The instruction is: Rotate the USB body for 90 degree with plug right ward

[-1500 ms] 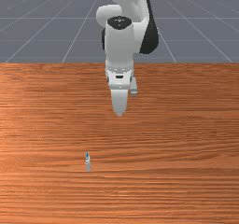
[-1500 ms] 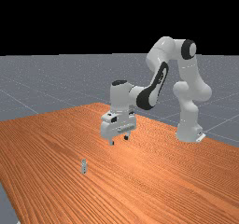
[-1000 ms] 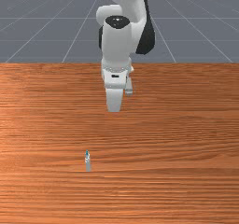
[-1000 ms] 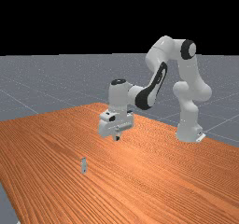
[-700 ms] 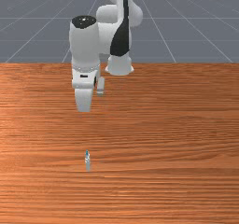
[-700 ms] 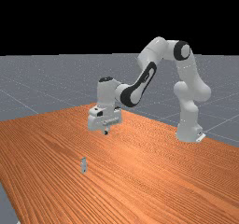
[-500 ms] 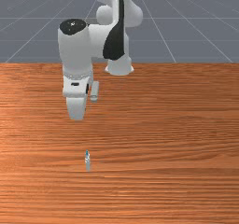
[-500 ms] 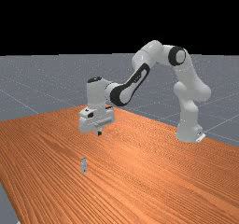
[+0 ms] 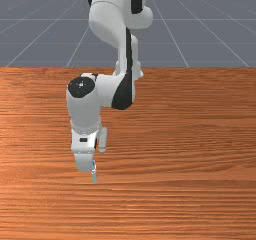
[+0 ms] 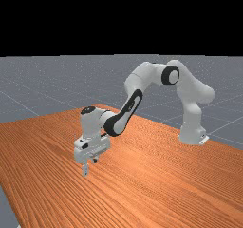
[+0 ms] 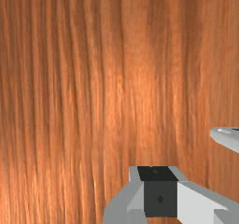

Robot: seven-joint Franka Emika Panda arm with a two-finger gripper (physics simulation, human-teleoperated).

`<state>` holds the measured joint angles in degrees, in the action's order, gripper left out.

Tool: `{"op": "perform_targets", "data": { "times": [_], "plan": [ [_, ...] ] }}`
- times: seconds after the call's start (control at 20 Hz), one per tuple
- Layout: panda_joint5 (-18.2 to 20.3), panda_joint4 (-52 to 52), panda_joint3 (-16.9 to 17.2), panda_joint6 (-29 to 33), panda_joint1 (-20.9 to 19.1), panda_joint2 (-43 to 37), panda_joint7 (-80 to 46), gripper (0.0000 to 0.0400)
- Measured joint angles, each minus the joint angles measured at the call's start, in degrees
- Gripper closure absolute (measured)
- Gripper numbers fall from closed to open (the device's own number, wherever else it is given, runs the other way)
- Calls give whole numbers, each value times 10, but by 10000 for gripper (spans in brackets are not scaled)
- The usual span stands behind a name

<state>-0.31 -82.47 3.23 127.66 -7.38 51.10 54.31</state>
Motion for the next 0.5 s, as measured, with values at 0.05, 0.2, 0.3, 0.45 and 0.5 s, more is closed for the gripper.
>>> {"op": "perform_targets", "data": {
  "times": [0.05, 0.2, 0.3, 0.45, 0.5],
  "plan": [
    [0, 10, 0, 10, 0, 18, 0, 400],
    [2, 27, -2, 50, -1, 49, 0, 400],
    [3, 29, -3, 64, -2, 51, 1, 400],
    [5, 19, -2, 81, 2, 47, -7, 399],
    [5, 18, -2, 81, 4, 46, -10, 399]
  ]
}}
